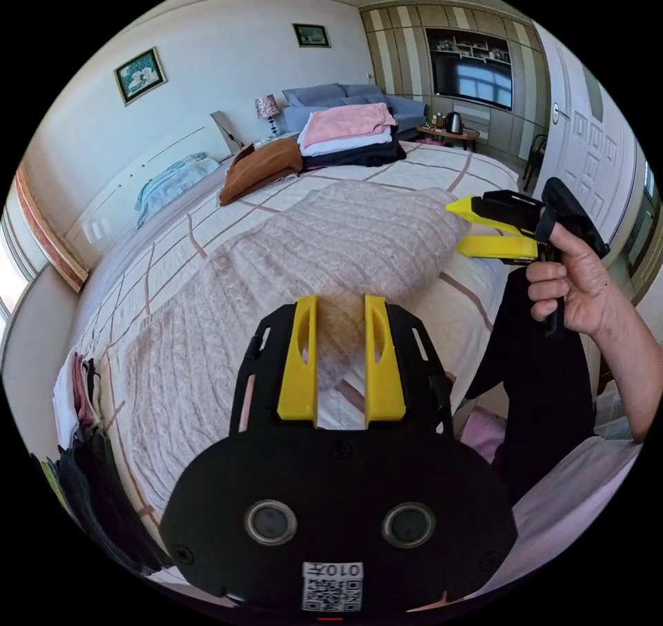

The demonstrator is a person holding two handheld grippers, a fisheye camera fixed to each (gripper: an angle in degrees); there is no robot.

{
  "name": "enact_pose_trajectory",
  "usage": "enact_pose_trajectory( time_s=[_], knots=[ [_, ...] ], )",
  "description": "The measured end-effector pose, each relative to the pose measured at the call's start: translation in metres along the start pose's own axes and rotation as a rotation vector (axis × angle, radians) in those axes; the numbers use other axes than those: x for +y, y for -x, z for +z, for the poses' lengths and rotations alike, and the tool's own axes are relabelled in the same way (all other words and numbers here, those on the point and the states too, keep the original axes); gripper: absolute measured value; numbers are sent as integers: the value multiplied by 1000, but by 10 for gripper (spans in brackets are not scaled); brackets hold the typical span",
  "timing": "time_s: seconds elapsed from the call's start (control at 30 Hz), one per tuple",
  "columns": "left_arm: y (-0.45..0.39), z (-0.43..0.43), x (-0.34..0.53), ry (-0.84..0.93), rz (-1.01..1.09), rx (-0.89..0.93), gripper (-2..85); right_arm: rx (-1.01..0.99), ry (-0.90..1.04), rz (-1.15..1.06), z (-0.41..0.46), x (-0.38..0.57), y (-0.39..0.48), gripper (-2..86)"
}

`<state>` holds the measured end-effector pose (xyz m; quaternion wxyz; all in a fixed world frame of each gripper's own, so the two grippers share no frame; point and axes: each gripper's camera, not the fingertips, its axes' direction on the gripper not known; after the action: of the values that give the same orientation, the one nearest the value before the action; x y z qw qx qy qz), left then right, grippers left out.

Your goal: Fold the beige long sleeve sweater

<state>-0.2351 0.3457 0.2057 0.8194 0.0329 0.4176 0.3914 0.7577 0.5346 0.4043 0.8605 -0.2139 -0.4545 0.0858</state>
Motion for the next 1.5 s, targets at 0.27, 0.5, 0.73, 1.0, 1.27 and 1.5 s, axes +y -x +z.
enact_pose_trajectory(
  time_s=[0.27, 0.5, 0.73, 1.0, 1.27, 1.5],
  knots=[
    [4, -5, 12, -10, -16, 28, 99, -1, -93, 98, 24, -3, 5, 115],
    [14, -22, 24, -41, -49, 57, 102, 19, -130, 83, 37, 4, 41, 76],
    [63, -62, 75, -7, -204, -40, 107, 177, -155, -17, 63, 4, 129, 69],
    [103, -70, 136, -190, -343, 197, 102, 311, -15, -689, 182, 42, 387, 66],
    [153, -144, 250, -444, -621, 273, 86, 478, 617, -1205, 423, 158, 491, 66],
    [178, -204, 297, -446, -693, 142, 79, 512, 534, -1199, 458, 191, 479, 71]
  ],
)
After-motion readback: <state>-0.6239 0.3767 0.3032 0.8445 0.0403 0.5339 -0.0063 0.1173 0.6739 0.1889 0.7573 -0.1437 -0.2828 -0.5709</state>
